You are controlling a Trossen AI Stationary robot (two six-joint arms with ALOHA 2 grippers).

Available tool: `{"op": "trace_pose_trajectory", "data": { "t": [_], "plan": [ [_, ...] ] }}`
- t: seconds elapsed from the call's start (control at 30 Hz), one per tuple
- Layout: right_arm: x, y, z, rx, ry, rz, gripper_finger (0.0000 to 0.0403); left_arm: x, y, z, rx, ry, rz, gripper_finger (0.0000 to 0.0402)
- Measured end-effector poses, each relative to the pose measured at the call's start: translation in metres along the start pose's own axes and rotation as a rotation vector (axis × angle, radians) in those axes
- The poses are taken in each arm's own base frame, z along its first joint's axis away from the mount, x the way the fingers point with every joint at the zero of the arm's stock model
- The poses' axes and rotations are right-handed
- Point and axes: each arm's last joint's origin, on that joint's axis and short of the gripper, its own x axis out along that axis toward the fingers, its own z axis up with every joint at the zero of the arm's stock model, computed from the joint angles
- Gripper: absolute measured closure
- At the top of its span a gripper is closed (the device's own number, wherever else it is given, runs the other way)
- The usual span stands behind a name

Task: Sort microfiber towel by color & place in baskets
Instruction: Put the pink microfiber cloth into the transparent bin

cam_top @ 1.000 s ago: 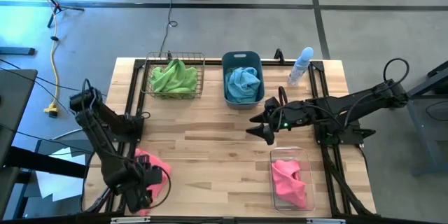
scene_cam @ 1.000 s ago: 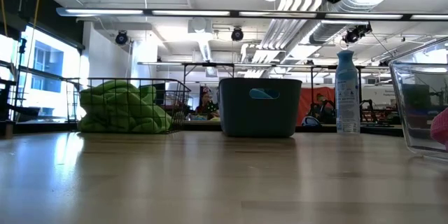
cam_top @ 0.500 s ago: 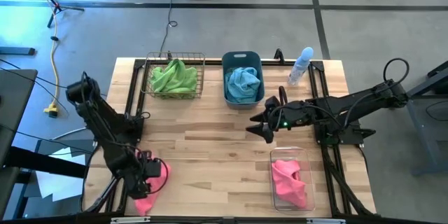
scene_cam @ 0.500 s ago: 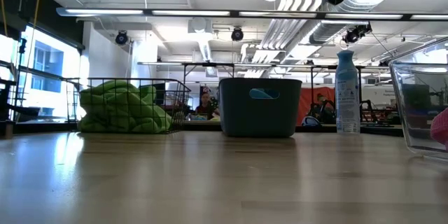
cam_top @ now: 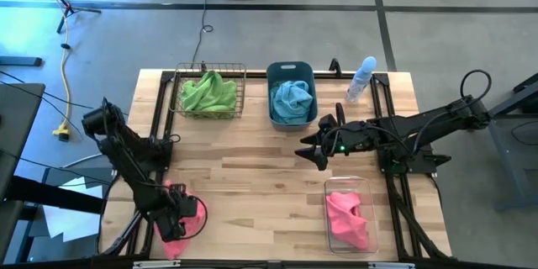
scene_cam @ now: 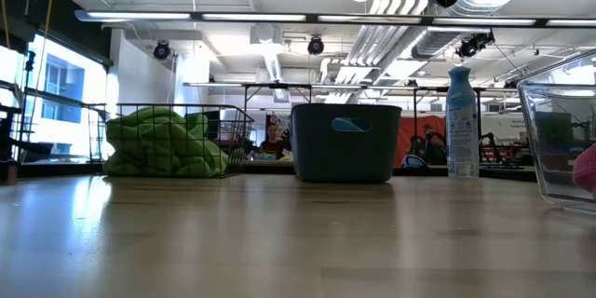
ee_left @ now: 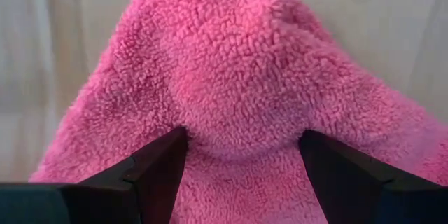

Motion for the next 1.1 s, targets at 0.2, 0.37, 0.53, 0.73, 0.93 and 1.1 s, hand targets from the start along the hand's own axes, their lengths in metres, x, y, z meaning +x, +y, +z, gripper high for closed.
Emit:
{"op": "trace_pose_trajectory", "data": {
  "t": [0.2, 0.37, 0.53, 0.73, 0.93, 1.1],
  "plan": [
    [0.0, 0.0, 0.0, 0.0, -0.009, -0.009, 0.0105, 0.008, -0.003, 0.0, -0.016, 0.03, 0.012, 0.0143],
    [0.0, 0.0, 0.0, 0.0, -0.012, -0.012, 0.0105, 0.009, -0.001, 0.001, -0.062, 0.038, 0.022, 0.0228],
    [0.0, 0.0, 0.0, 0.001, -0.012, -0.013, 0.0105, 0.01, 0.001, 0.006, -0.087, 0.054, 0.006, 0.0379],
    [0.0, -0.001, 0.0, 0.0, -0.008, -0.016, 0.0105, 0.002, 0.008, 0.017, -0.13, 0.017, -0.001, 0.0397],
    [0.0, -0.001, 0.0, -0.003, -0.005, -0.015, 0.0105, -0.035, 0.016, 0.03, -0.147, -0.105, -0.055, 0.04],
    [0.0, -0.001, 0.0, -0.003, -0.006, -0.013, 0.0105, -0.075, 0.023, 0.052, -0.139, -0.247, -0.13, 0.04]
  ]
}}
